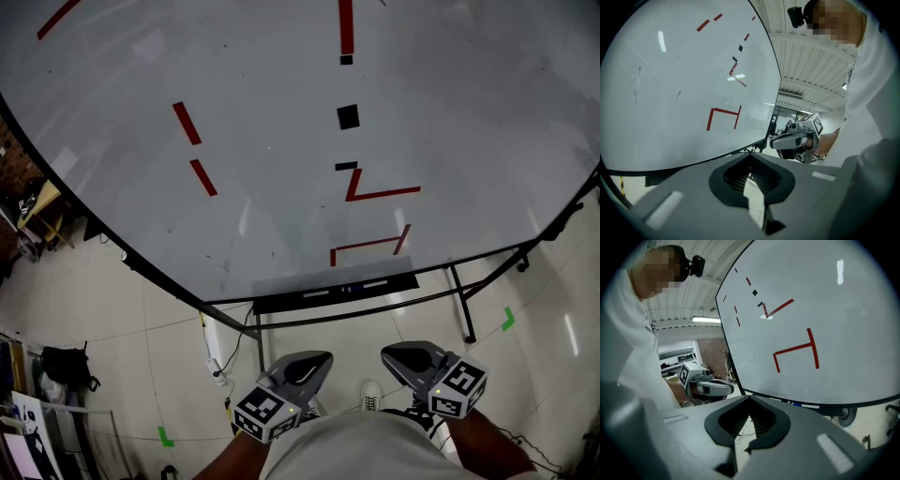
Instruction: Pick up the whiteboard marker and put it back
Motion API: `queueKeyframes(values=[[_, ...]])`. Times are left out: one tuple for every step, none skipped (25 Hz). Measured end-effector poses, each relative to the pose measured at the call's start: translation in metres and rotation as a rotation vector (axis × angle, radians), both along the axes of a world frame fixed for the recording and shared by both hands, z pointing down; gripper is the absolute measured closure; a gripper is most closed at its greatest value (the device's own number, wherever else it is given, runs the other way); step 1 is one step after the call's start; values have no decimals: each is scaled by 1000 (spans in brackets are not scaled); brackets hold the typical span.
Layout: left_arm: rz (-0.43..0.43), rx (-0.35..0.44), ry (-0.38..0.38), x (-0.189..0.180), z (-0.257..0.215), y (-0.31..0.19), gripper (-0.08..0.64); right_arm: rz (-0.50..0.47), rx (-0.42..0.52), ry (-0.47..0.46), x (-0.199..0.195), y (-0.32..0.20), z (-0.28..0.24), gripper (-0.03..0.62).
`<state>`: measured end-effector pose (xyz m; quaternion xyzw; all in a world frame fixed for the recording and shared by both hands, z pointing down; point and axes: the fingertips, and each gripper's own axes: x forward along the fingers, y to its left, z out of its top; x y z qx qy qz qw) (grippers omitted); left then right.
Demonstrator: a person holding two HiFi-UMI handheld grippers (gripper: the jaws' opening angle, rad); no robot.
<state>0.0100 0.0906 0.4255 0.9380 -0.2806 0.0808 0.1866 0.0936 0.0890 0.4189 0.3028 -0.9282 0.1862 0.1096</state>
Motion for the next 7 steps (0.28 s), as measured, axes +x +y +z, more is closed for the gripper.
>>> queueKeyframes(values=[[0,0,0,0,0,0,543,2,-1,1,1,0,0,591],[-1,0,0,0,0,0,543,4,-2,1,2,-1,0,591],[-3,-1,-1,0,1,0,543,7,-3,1,3,-1,0,591],[-4,-2,-1,-1,1,0,543,8,-4,0,3,-2,-1,591],[-6,-3,-2,-1,2,0,543,8,-4,1,4,-2,-1,591],[-7,-4,-2,-1,2,0,543,6,-4,3,4,-2,-1,591],[-9,-4,-3,-2,3,0,543,5,-4,6,4,-2,-1,591]])
